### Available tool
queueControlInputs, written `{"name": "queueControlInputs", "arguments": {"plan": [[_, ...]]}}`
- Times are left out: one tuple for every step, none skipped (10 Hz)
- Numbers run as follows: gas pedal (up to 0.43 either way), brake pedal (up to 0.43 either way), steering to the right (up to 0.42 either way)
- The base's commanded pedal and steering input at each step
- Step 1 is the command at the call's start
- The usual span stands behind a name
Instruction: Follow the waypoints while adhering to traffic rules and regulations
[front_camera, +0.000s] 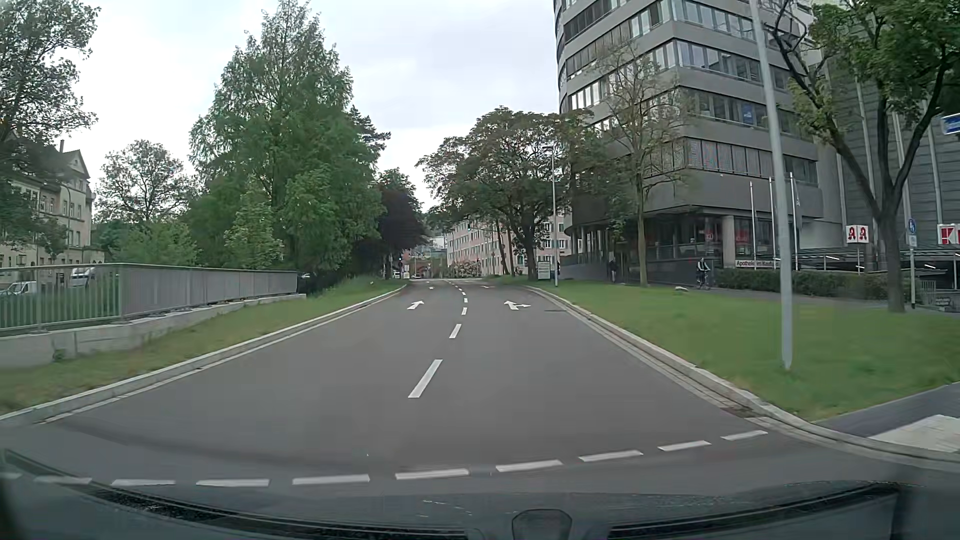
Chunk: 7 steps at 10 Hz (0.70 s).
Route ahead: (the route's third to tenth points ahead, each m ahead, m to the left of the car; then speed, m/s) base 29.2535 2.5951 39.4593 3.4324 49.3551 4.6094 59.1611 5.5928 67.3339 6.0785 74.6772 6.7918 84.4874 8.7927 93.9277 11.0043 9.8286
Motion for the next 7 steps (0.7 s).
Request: {"name": "queueControlInputs", "arguments": {"plan": [[0.098,0.000,-0.028],[0.098,0.000,-0.029],[0.110,0.000,-0.029],[0.118,0.000,-0.029],[0.118,0.000,-0.028],[0.118,0.000,-0.026],[0.118,0.000,-0.025]]}}
